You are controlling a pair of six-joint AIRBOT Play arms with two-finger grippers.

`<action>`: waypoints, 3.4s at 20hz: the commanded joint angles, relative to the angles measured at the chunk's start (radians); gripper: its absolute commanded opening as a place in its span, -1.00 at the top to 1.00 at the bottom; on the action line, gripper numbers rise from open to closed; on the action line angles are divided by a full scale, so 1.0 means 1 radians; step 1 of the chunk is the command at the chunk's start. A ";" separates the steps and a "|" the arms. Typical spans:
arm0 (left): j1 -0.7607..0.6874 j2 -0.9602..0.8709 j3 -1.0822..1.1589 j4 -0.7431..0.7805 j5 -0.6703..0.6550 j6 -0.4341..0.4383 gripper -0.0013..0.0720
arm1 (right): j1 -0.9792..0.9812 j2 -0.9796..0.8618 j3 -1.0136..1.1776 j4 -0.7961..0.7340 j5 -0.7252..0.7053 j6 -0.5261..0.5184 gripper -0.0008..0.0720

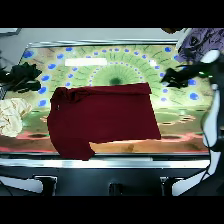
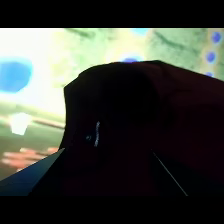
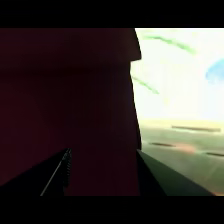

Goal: Fold the clothes and pants, and hang the long-sleeved shirts on hangers.

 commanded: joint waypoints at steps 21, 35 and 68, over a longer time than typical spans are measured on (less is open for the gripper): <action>0.159 0.546 -0.923 0.013 0.146 -0.018 -0.66 | -0.209 0.239 -1.029 0.097 -0.073 -0.325 -0.34; 0.235 0.603 -1.025 -0.078 0.152 0.070 -0.66 | -0.209 0.239 -1.091 0.169 -0.127 -0.370 0.33; 0.246 0.590 -1.465 -0.304 0.404 0.379 -0.24 | -0.067 0.396 -1.091 0.148 -0.167 -0.360 0.90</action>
